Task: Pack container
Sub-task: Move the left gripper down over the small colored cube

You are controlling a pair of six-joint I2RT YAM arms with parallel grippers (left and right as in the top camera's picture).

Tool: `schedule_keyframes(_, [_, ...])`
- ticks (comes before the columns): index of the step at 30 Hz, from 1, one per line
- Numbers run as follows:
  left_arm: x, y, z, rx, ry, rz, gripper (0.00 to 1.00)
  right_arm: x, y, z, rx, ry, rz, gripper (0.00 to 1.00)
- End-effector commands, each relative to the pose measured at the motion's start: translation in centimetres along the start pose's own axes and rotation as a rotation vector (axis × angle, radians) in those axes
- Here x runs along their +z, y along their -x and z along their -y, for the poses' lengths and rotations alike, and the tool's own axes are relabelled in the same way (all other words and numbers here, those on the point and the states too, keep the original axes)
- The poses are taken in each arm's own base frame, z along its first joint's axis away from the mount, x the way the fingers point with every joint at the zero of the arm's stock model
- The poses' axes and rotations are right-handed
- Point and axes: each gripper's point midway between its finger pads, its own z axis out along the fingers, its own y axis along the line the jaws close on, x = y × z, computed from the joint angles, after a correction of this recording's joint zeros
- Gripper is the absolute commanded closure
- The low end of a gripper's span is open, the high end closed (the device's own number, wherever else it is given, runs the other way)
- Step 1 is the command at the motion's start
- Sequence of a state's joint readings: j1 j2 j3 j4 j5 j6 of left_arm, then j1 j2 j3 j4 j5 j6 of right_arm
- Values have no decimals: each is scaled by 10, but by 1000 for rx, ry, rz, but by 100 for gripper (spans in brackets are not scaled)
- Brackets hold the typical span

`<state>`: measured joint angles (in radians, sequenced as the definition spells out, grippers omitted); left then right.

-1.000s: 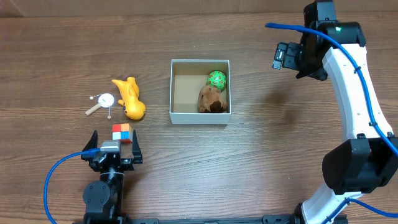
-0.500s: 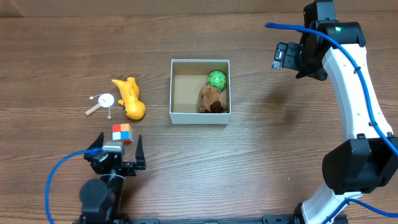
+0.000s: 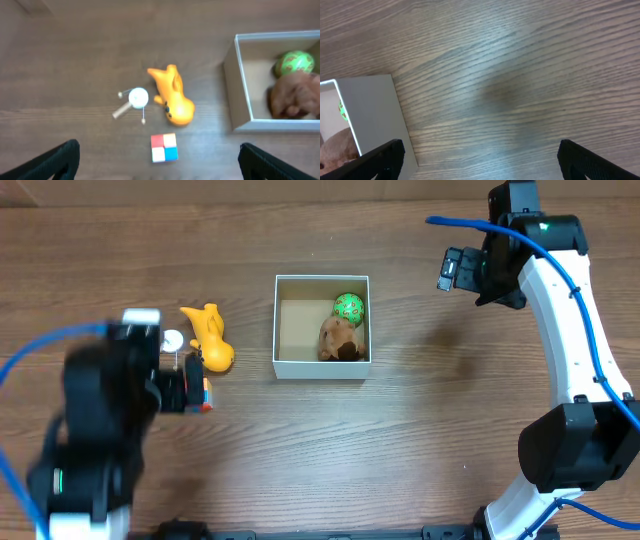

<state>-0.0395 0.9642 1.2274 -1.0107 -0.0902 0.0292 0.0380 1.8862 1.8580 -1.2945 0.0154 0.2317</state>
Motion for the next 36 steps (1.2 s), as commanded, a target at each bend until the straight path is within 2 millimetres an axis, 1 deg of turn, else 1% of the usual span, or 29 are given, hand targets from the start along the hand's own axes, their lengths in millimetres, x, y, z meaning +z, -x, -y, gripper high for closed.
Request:
schedule_keyframes(1, [41,6,8,38,-26,-194,0,-13,6,2,10,2,42,0])
schedule_keyframes(4, [77,-3,13,47,-34,-307,0,-13,6,2,10,2,42,0])
schedule_keyframes(5, [85,-6,15,47,-44,-330,0,-13,6,2,10,2,42,0])
schedule_keyframes(6, [97,-11,24,28,-85,-365,0,-13,6,2,10,2,42,0])
schedule_keyframes(9, [122,-21,43,-7,-177,-427,0,-13,6,2,10,2,42,0])
schedule_keyframes(10, [128,-22,44,-8,-181,-434,0,-13,6,2,10,2,42,0])
schedule_keyframes(12, [144,-30,46,-8,-180,-476,0,-13,6,2,10,2,42,0])
schedule_keyframes(14, [153,-40,47,-6,-177,-520,0,-13,6,2,10,2,42,0])
schedule_keyframes(16, [157,-50,44,-3,-156,-566,0,-13,6,2,10,2,42,0])
schedule_keyframes(18, [157,-57,37,-33,-103,-603,0,-13,6,2,10,2,42,0])
schedule_keyframes(22, [148,-72,22,-165,28,-672,0,-13,6,2,10,2,42,0])
schedule_keyframes(24, [143,-79,23,-215,48,-710,0,-13,6,2,10,2,42,0])
schedule_keyframes(27, [139,-93,22,-247,74,-756,0,-13,6,2,10,2,42,0])
schedule_keyframes(29, [143,-104,22,-264,88,-769,0,-13,6,2,10,2,42,0])
schedule_keyframes(32, [154,-121,16,-270,141,-768,0,-13,6,2,10,2,42,0])
schedule_keyframes(35, [163,-143,16,-266,145,-781,0,-13,6,2,10,2,41,0])
schedule_keyframes(36, [165,-147,16,-258,142,-782,0,-13,6,2,10,2,42,0])
